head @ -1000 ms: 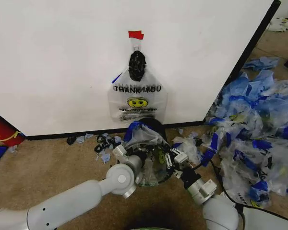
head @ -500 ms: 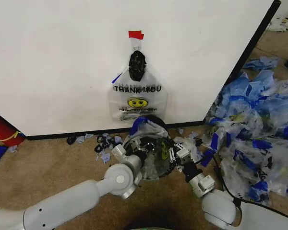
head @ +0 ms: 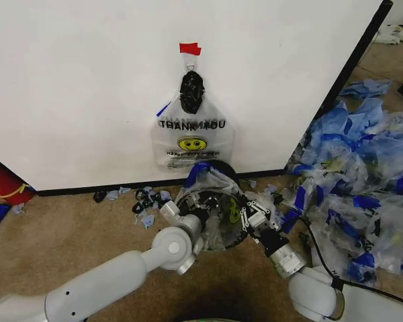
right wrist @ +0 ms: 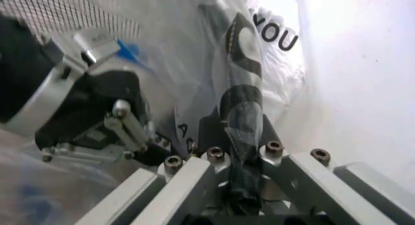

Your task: Pick up the garbage bag from the wall and place it over the trash bin.

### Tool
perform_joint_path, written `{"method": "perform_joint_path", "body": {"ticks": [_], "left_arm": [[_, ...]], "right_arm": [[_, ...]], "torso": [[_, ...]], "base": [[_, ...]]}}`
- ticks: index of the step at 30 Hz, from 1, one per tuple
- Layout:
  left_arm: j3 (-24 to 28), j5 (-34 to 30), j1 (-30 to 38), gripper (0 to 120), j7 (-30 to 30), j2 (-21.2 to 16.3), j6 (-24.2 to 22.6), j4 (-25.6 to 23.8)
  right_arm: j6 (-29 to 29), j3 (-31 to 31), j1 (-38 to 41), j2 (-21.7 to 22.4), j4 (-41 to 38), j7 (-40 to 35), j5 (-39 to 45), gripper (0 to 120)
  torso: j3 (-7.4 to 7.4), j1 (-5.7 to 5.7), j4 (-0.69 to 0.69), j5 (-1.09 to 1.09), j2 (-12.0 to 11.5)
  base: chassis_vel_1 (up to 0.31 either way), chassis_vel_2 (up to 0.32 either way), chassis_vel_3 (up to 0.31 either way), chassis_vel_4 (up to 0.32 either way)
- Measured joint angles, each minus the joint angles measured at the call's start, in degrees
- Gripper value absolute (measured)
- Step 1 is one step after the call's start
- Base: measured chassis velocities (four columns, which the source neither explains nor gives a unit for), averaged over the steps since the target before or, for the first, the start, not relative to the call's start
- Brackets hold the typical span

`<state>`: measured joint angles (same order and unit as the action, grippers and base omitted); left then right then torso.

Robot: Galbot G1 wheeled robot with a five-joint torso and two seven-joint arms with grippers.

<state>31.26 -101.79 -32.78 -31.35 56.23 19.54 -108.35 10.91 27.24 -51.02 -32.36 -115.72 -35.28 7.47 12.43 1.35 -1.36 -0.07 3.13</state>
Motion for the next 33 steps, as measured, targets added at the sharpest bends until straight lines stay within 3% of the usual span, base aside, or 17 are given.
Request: {"method": "perform_joint_path", "body": {"ticks": [11,33], "left_arm": [[1.5,-0.8,1.3,0,-0.8,0.2,0.1,-0.7],[2.3,-0.8,1.0,0,-1.2,2.0,0.1,0.9]], "right_arm": [[-0.4,-1.8,1.1,-2.3,3.2,-1.1,1.8,0],[-4.3,-2.2,1.8,-5.4,1.9,-4.5,6.0,0]], "torso": [[0.00,0.00,0.01,0.00,0.0],[0.00,0.00,0.02,0.01,0.0]], "base": [[0.000,0.000,0.000,0.000],[0.000,0.000,0.000,0.000]]}}
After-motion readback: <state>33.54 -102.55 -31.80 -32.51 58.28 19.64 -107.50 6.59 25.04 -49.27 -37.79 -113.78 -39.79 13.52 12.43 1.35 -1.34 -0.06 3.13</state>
